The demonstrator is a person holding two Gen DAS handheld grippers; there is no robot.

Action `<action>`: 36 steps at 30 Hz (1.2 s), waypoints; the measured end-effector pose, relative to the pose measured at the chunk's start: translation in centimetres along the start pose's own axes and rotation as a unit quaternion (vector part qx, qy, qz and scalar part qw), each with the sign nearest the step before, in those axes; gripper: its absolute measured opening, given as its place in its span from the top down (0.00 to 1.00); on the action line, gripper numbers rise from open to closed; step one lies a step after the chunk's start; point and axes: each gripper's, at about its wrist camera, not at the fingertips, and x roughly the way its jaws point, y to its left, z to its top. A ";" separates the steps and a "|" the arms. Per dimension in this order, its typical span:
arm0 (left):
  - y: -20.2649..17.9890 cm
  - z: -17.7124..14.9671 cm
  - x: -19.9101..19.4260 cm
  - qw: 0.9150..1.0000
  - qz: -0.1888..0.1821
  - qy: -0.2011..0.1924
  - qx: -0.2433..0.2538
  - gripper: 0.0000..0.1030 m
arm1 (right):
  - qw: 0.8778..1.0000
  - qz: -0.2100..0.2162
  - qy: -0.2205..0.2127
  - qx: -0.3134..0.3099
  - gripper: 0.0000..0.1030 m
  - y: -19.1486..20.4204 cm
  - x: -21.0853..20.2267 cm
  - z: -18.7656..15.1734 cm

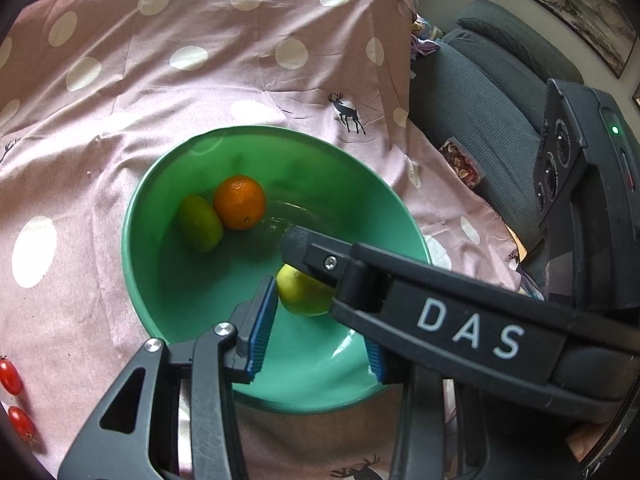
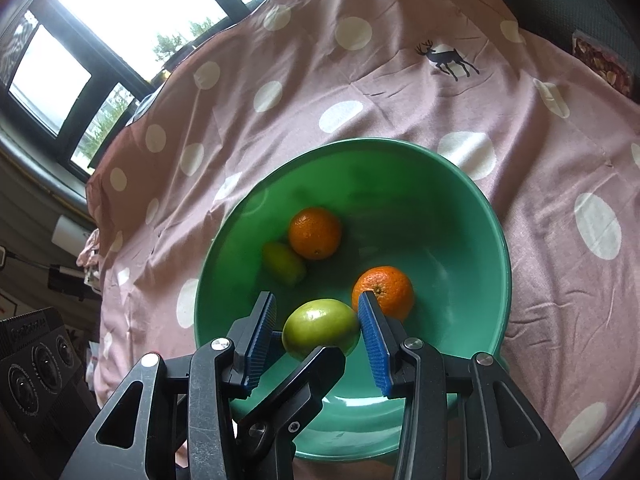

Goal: Organize fruits
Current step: 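Lower the yellow-green fruit into the bowl and open the right gripper, then move both grippers back to the red cherry tomatoes on the cloth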

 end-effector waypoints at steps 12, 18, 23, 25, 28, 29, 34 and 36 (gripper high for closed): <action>0.6 -0.1 -2.7 1.000 -0.010 -0.023 -0.012 0.46 | 1.000 -0.004 -0.024 0.007 0.46 -0.1 -1.0 0.0; 2.3 -0.2 -7.0 0.997 0.002 -0.077 -0.031 0.25 | 0.997 0.011 -0.077 0.014 0.31 0.2 -2.8 0.1; 5.0 -1.0 -11.0 0.992 0.036 -0.111 -0.053 0.15 | 0.994 0.030 -0.108 0.002 0.29 1.7 -3.5 -0.2; 6.3 -1.4 -12.5 0.990 0.053 -0.120 -0.060 0.13 | 0.992 0.041 -0.116 -0.005 0.29 2.5 -3.6 -0.3; 8.6 -1.9 -14.6 0.984 0.086 -0.135 -0.072 0.09 | 0.990 0.057 -0.125 -0.021 0.18 3.9 -3.6 -0.7; 9.4 -2.2 -15.3 0.982 0.097 -0.140 -0.077 0.08 | 0.989 0.061 -0.130 -0.026 0.16 4.3 -3.7 -1.0; 13.6 -3.2 -18.0 0.971 0.151 -0.154 -0.101 0.07 | 0.984 0.078 -0.141 -0.070 0.16 7.1 -3.4 -2.1; 15.3 -3.9 -18.7 0.966 0.172 -0.156 -0.116 0.07 | 0.983 0.079 -0.145 -0.082 0.16 8.1 -3.1 -2.7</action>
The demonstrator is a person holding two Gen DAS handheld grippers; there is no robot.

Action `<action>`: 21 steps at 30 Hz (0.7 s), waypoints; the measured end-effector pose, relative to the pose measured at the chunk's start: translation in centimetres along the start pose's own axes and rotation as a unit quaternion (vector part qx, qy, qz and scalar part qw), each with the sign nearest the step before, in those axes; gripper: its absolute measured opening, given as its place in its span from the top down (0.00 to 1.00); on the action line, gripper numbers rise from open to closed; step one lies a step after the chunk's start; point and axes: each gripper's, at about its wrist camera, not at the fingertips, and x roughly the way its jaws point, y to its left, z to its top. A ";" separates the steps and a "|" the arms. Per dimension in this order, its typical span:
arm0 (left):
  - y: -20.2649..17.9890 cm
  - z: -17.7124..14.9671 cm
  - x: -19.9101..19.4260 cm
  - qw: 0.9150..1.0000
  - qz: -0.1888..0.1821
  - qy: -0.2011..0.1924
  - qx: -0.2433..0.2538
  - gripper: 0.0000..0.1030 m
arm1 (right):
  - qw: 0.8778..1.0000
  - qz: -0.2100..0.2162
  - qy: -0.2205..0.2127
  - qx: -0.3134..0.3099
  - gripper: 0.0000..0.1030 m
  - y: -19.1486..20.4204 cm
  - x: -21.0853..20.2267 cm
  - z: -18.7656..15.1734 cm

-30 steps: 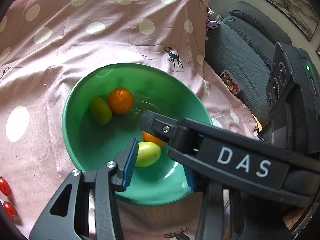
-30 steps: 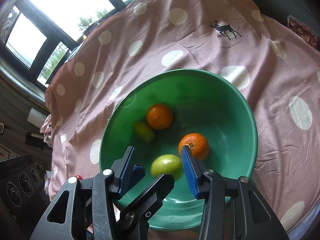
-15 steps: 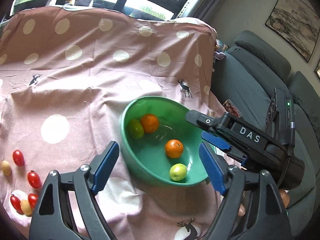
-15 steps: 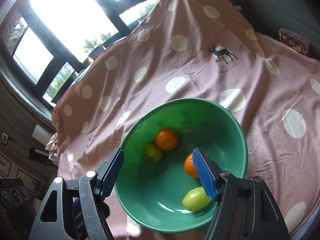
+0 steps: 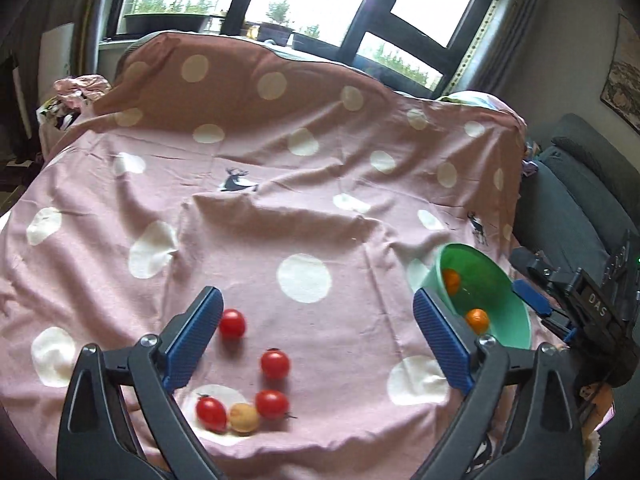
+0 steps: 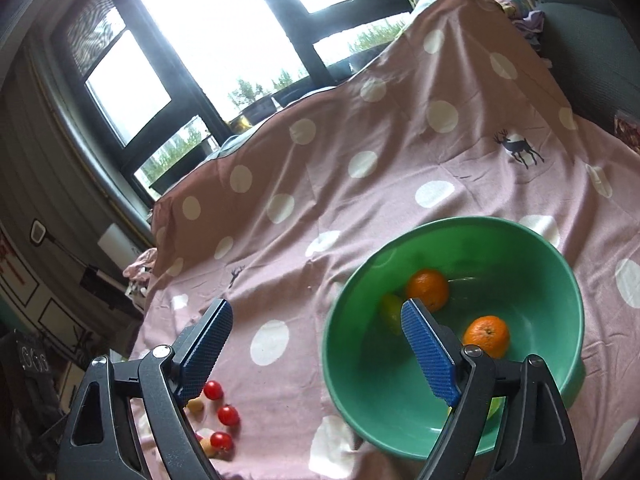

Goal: Organize fruits
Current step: 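Move both grippers back to the red cherry tomatoes on the cloth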

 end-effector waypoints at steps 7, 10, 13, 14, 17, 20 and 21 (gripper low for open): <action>5.4 -0.8 0.6 0.998 0.058 0.015 -0.035 0.07 | 0.998 0.005 -0.014 -0.054 0.16 3.7 1.2 -1.8; 6.7 -0.5 0.5 0.997 0.072 0.012 -0.040 0.07 | 0.997 0.007 0.011 -0.075 0.16 4.9 2.4 -2.7; 8.1 -0.4 1.0 0.995 0.071 0.024 -0.061 0.08 | 0.995 0.009 0.044 -0.087 0.16 6.0 3.9 -3.5; 8.6 -0.5 1.2 0.995 0.067 0.031 -0.068 0.09 | 0.994 0.014 0.056 -0.089 0.16 6.3 4.4 -3.8; 9.4 -0.5 1.6 0.994 0.066 0.048 -0.074 0.20 | 0.991 0.030 0.089 -0.096 0.16 7.3 6.0 -4.5; 9.3 -0.6 1.9 0.993 0.065 0.058 -0.074 0.34 | 0.985 0.044 0.136 -0.098 0.16 8.6 7.8 -4.9; 9.3 -0.6 2.0 0.994 0.062 0.063 -0.070 0.36 | 0.982 0.050 0.153 -0.099 0.20 9.0 8.5 -4.9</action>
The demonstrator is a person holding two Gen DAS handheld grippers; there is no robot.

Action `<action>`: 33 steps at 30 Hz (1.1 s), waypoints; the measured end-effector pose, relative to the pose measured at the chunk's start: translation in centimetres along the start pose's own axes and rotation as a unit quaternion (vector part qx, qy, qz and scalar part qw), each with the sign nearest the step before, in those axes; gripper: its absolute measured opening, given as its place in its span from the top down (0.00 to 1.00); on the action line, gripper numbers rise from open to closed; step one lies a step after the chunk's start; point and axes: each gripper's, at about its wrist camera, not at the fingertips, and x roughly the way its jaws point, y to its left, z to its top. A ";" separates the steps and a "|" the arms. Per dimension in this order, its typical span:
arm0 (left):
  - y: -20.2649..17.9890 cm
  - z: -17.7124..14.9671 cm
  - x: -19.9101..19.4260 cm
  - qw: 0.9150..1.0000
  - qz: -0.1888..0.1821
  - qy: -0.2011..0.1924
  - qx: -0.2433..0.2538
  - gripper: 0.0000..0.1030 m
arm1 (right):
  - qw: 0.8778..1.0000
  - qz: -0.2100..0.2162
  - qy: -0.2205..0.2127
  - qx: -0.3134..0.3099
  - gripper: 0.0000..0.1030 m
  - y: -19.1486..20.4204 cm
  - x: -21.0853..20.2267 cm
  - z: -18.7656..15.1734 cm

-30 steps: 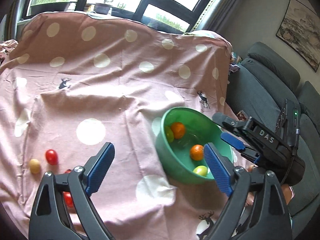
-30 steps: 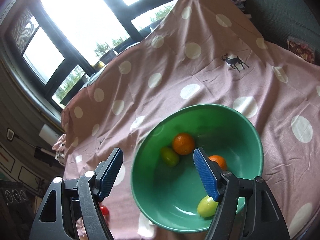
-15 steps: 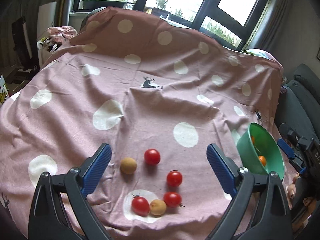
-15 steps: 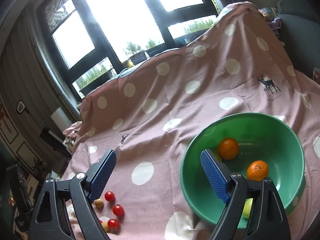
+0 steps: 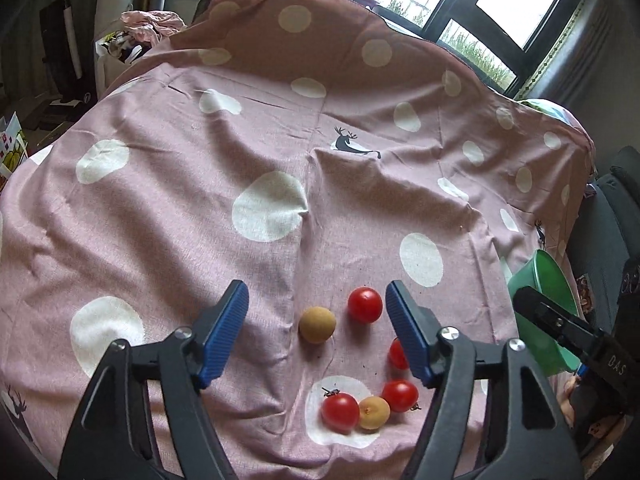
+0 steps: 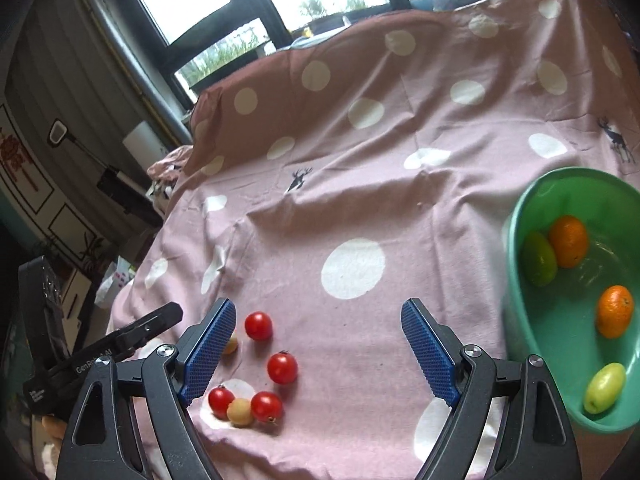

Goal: Organize fruits
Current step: 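Move both grippers back to the red cherry tomatoes on the cloth, then grasp a red cherry tomato with the right gripper while the left gripper grasps another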

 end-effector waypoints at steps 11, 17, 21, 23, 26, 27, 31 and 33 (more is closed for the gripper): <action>-1.4 0.2 1.8 0.998 -0.030 0.042 0.029 0.55 | 0.987 0.035 0.156 0.009 0.53 1.3 6.3 -1.5; -2.8 1.0 4.4 0.996 -0.048 0.074 0.022 0.58 | 0.987 0.017 0.160 -0.019 0.53 2.2 6.9 -2.7; -3.2 0.9 5.6 0.996 -0.022 0.078 0.024 0.58 | 0.985 0.015 0.166 -0.032 0.64 2.9 7.5 -3.3; -3.4 0.8 6.1 0.996 -0.026 0.084 0.029 0.58 | 0.986 0.006 0.165 -0.037 0.64 3.1 7.7 -3.5; -3.8 0.7 7.0 0.995 -0.017 0.093 0.036 0.58 | 0.985 0.002 0.168 -0.049 0.65 3.4 7.8 -3.8; -3.9 0.7 7.3 0.995 -0.017 0.097 0.036 0.58 | 0.985 -0.001 0.167 -0.050 0.65 3.5 7.9 -3.9; -4.1 0.5 8.4 0.993 -0.010 0.107 0.040 0.58 | 0.986 -0.015 0.159 -0.057 0.71 3.5 7.8 -3.9; -4.3 0.3 8.6 0.993 0.002 0.108 0.049 0.62 | 0.986 -0.017 0.157 -0.062 0.72 3.4 7.8 -3.9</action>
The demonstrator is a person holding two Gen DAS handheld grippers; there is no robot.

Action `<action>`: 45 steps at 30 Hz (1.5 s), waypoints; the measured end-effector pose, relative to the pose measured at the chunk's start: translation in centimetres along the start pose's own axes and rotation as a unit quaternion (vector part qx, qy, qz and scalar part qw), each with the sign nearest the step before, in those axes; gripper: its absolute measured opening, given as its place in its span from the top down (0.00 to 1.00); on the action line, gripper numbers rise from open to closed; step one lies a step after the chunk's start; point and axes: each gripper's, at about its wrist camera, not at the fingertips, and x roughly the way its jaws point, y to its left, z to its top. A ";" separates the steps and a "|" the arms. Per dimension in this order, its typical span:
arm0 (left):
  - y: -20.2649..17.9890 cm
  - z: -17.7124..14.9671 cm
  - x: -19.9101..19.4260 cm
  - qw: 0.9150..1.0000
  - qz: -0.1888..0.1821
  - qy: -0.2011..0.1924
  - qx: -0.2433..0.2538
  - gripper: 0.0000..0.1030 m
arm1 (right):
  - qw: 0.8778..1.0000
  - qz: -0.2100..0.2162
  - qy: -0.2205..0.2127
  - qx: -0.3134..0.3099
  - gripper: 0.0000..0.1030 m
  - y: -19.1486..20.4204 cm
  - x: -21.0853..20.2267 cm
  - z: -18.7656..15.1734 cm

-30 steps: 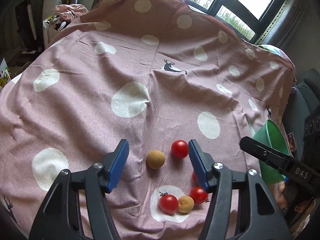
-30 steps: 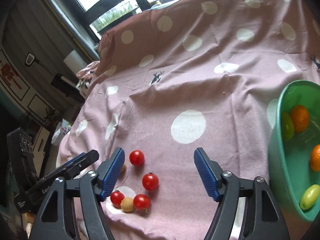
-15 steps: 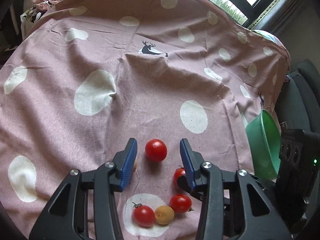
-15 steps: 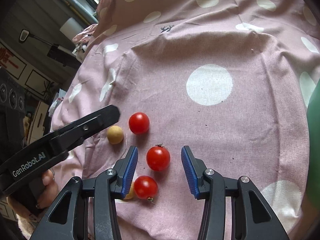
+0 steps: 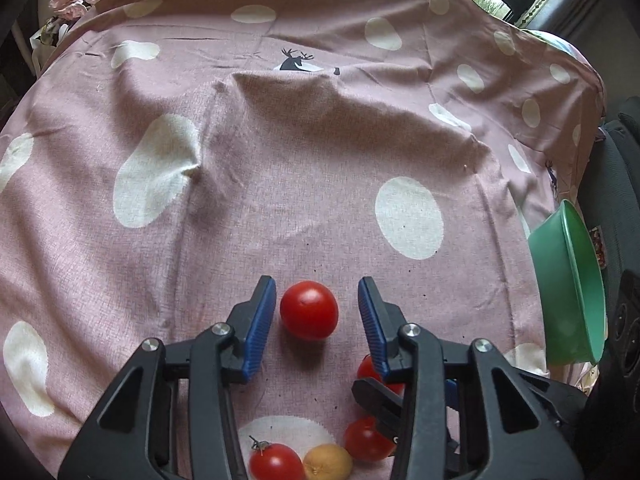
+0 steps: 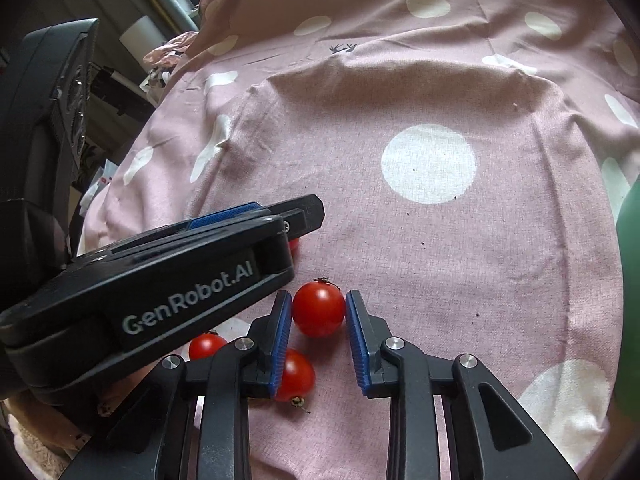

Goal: Organize fruits
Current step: 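Grasp a red cherry tomato with the right gripper while the left gripper grasps another, then carry both tomatoes over the green bowl and open both grippers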

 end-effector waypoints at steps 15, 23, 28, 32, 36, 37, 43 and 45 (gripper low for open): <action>-0.4 -0.6 -0.6 1.000 0.002 -0.018 -0.004 0.73 | 1.000 -0.004 -0.016 0.015 0.72 -0.8 -1.0 -0.5; -1.4 -0.7 -3.2 0.999 -0.021 -0.050 0.000 0.73 | 0.998 0.006 -0.035 0.044 0.72 -2.3 -2.8 -0.7; -2.8 -1.2 -5.3 0.996 -0.041 -0.077 0.016 0.73 | 0.996 0.008 -0.058 0.073 0.72 -4.0 -5.0 -1.1; -4.1 -1.5 -6.9 0.993 -0.052 -0.098 0.030 0.73 | 0.990 -0.002 -0.091 0.104 0.72 -6.2 -7.5 -1.7; -6.0 -2.0 -8.1 0.990 -0.057 -0.115 0.054 0.73 | 0.983 -0.016 -0.129 0.133 0.72 -8.5 -10.1 -1.7; -6.5 -2.1 -8.3 0.989 -0.058 -0.119 0.058 0.73 | 0.980 -0.021 -0.138 0.139 0.72 -9.0 -10.8 -1.7; -11.0 -2.9 -9.3 0.983 -0.072 -0.145 0.090 0.73 | 0.967 -0.032 -0.181 0.176 0.72 -12.3 -14.1 -2.3; -12.8 -3.3 -9.1 0.980 -0.088 -0.144 0.102 0.73 | 0.962 -0.043 -0.192 0.190 0.72 -13.4 -15.0 -2.7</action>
